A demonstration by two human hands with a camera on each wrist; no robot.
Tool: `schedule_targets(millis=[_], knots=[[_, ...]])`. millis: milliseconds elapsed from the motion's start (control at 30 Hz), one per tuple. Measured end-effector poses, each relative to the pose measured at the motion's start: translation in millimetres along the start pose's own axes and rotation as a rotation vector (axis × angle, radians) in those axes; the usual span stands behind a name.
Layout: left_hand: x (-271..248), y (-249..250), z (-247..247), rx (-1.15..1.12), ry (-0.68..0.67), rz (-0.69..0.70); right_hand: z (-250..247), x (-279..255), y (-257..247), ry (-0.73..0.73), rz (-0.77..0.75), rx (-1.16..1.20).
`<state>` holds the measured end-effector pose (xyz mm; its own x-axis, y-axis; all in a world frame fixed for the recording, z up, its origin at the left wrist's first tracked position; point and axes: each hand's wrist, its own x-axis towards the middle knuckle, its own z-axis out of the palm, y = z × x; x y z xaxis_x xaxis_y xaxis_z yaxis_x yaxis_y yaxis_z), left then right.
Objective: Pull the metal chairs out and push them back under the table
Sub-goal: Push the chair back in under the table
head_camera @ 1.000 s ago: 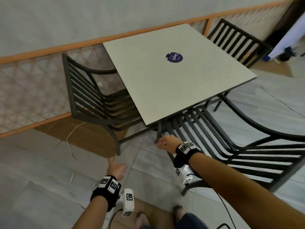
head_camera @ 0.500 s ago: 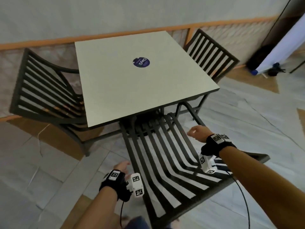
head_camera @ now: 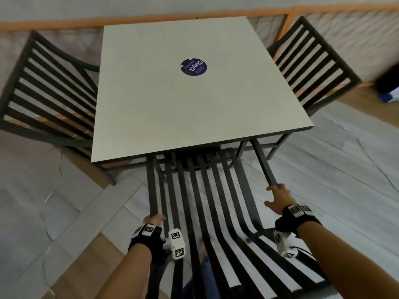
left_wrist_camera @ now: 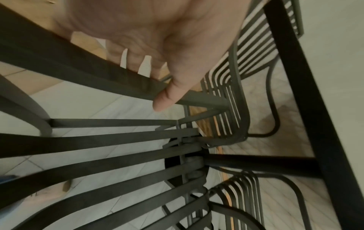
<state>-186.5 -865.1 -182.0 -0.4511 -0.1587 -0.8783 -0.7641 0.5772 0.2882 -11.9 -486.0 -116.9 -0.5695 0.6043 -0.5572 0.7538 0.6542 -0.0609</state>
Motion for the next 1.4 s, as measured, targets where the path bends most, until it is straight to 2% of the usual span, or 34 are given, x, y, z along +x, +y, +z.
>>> schedule_targets(millis=[167,233,333,467,700,800,967,1200,1333,1400], knots=[[2.4,-1.9,0.8,-0.104,0.001,0.033,27.6,20.0,35.7,-0.057,0.188,0.103],[25.7,-14.3,0.7,-0.079,0.021,0.016,40.4,27.8,44.4,-0.112,0.239,0.237],[20.6,-16.0,-3.5,-0.028,0.046,-0.025,48.6,37.2,50.9,-0.130,0.293,0.318],[5.9,-16.5,-11.4,0.053,0.118,-0.046,53.0,23.8,48.8,-0.158,0.307,0.306],[7.5,-19.2,-12.1,0.239,0.060,-0.003,51.2,22.7,53.0,-0.168,0.299,0.344],[3.6,-13.6,-8.2,0.291,0.094,0.017,51.6,25.7,54.1,-0.172,0.338,0.342],[-3.7,-15.5,-5.5,0.147,0.117,0.026,55.8,28.4,59.3,-0.146,0.365,0.309],[-5.2,-16.6,-12.3,0.287,0.124,0.011,62.3,12.4,54.0,-0.134,0.360,0.353],[-3.9,-14.9,-10.3,0.291,0.118,0.003,53.3,13.6,49.0,-0.108,0.332,0.347],[-11.5,-7.9,-5.1,0.233,0.166,0.027,43.2,15.7,41.8,-0.069,0.280,0.347]])
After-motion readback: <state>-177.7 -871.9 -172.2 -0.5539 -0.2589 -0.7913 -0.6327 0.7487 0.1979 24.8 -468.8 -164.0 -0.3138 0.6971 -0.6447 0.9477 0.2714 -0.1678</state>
